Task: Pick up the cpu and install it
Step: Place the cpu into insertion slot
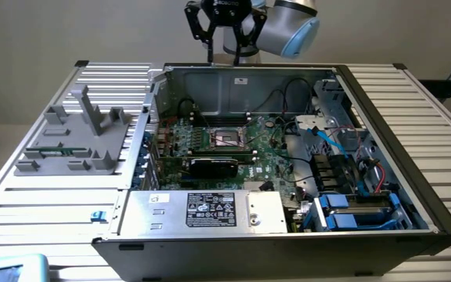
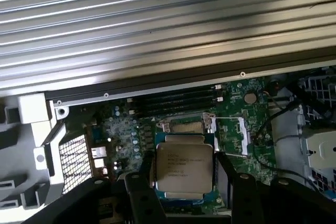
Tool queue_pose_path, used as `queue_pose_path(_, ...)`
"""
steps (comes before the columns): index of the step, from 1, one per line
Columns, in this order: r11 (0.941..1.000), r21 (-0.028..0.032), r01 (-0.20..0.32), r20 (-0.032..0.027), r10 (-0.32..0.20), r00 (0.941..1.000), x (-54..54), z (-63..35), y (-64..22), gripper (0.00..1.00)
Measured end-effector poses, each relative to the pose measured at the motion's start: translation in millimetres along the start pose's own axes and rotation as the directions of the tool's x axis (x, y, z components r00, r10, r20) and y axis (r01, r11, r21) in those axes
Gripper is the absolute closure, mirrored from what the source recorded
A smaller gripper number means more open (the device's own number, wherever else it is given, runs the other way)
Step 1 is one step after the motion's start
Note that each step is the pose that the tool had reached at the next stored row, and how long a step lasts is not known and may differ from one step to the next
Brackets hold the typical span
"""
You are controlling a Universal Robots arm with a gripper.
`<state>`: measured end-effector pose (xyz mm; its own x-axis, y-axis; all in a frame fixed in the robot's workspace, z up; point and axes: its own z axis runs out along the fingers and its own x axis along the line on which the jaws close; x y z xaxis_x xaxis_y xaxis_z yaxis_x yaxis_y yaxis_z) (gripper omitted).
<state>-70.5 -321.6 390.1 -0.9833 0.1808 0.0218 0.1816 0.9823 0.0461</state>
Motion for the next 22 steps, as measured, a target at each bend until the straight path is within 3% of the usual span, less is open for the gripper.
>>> queue_pose_path(5,0.9972,-0.0017,-0.074,0.0034,0.074,0.9972,0.0,0.1,0.0,0.45)
queue_pose_path(10,0.9889,-0.0037,-0.149,0.0066,0.149,0.9889,0.0,0.1,0.0,0.45)
queue_pose_path(15,0.9752,-0.0059,-0.221,0.0096,0.221,0.9751,0.0,0.1,0.0,0.45)
queue_pose_path(22,0.9511,-0.0090,-0.309,0.0132,0.309,0.9510,0.0,0.2,0.0,0.45)
